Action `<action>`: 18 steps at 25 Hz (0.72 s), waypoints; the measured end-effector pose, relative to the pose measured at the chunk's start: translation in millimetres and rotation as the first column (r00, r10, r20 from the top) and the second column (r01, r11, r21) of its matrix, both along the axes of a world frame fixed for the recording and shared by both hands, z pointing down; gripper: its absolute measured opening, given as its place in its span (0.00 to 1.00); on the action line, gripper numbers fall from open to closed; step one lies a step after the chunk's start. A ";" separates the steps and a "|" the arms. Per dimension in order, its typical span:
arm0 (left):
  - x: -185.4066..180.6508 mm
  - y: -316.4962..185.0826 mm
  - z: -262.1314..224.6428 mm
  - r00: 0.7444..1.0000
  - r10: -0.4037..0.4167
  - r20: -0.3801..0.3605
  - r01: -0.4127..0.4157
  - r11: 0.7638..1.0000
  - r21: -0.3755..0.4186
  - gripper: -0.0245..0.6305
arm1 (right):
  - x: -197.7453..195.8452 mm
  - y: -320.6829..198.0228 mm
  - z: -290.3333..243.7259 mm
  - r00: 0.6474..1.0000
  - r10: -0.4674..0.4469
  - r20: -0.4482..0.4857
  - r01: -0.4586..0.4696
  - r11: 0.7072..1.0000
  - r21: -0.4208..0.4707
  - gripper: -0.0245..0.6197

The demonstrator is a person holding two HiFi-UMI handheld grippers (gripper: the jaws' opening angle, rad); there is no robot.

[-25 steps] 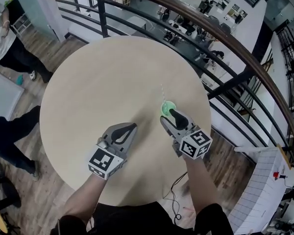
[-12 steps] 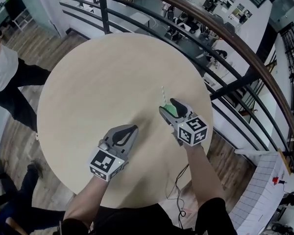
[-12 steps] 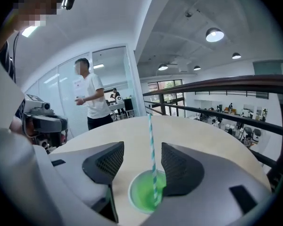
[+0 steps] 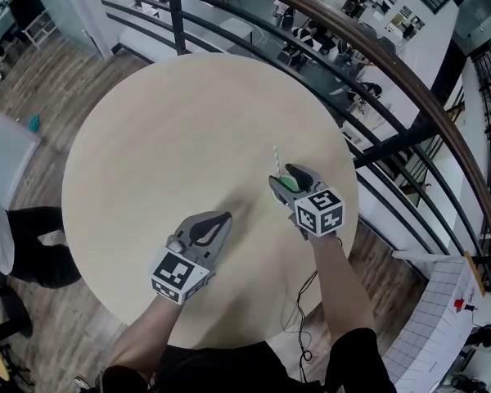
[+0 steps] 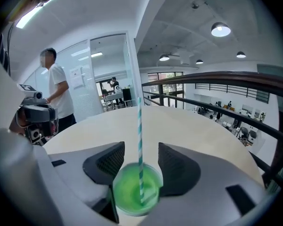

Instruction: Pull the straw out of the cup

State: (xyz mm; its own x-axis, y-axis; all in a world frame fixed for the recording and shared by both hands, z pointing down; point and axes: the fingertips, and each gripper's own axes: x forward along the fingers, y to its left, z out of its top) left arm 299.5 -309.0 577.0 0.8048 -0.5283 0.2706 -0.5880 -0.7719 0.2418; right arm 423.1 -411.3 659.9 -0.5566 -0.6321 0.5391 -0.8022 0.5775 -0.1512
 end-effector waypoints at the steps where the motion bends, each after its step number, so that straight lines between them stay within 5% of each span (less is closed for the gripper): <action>1: -1.4 -0.9 0.5 1.000 -0.001 0.001 0.001 1.000 -0.002 0.05 | -1.0 -0.8 0.3 1.000 -0.007 -0.010 0.007 1.000 -0.001 0.39; 4: -4.0 -3.1 2.7 1.000 -0.003 0.000 0.003 1.000 -0.008 0.05 | -3.5 -2.5 0.7 0.999 -0.023 -0.026 0.023 1.000 -0.004 0.24; 18: -11.8 5.6 2.2 1.000 -0.013 0.005 0.013 1.000 -0.018 0.05 | -8.2 6.6 8.2 0.987 -0.113 -0.114 0.111 0.994 -0.025 0.17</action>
State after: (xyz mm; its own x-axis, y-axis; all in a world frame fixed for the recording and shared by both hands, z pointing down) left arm 287.7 -303.3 579.2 0.7962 -0.5341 0.2843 -0.5995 -0.7596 0.2522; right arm 414.9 -404.8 668.1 -0.5568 -0.5590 0.6144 -0.7456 0.6624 -0.0730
